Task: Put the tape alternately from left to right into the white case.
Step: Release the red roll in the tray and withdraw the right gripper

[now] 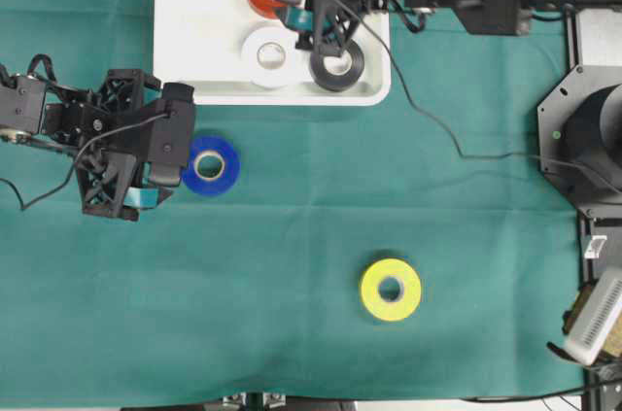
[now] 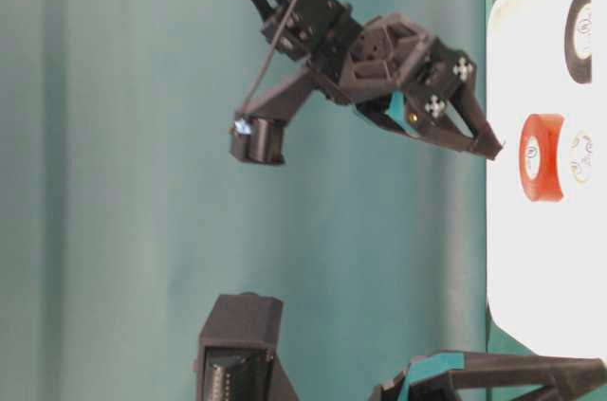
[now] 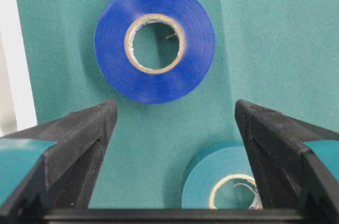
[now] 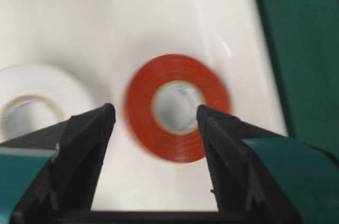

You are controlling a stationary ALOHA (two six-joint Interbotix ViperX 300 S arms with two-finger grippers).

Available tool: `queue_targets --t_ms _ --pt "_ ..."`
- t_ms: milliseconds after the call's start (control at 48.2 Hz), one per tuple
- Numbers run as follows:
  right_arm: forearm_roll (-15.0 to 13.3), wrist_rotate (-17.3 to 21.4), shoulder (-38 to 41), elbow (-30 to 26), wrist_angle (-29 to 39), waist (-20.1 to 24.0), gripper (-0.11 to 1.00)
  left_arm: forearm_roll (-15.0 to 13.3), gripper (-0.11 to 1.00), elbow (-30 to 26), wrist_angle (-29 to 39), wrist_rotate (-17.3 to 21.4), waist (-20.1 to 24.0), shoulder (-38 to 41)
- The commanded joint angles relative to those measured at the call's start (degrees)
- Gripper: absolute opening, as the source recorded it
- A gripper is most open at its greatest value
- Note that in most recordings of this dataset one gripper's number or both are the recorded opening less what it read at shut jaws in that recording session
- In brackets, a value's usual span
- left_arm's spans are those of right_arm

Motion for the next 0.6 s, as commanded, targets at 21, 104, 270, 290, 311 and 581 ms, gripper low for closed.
queue_targets --t_ms 21,104,270,290,311,581 --pt "-0.09 0.18 -3.60 0.97 -0.44 2.11 0.67 0.00 0.49 -0.97 -0.35 0.00 -0.18 -0.97" --pt "-0.09 0.26 -4.83 2.11 -0.53 3.60 0.67 -0.09 0.49 -0.97 -0.35 0.00 -0.09 -0.97" --pt "0.00 0.26 -6.68 3.78 -0.53 7.47 0.67 -0.09 0.49 -0.97 -0.35 0.00 -0.18 -0.97" --pt "-0.09 0.26 -6.77 3.87 -0.53 7.82 0.67 -0.09 0.49 -0.97 -0.35 0.00 -0.18 -0.97" --pt "-0.09 0.26 -6.94 3.96 -0.53 8.35 0.67 -0.09 0.49 -0.97 -0.35 0.00 -0.18 -0.97" --pt "-0.09 0.26 -7.56 5.45 -0.44 14.68 0.67 -0.09 0.49 -0.97 -0.35 -0.09 -0.18 -0.97"
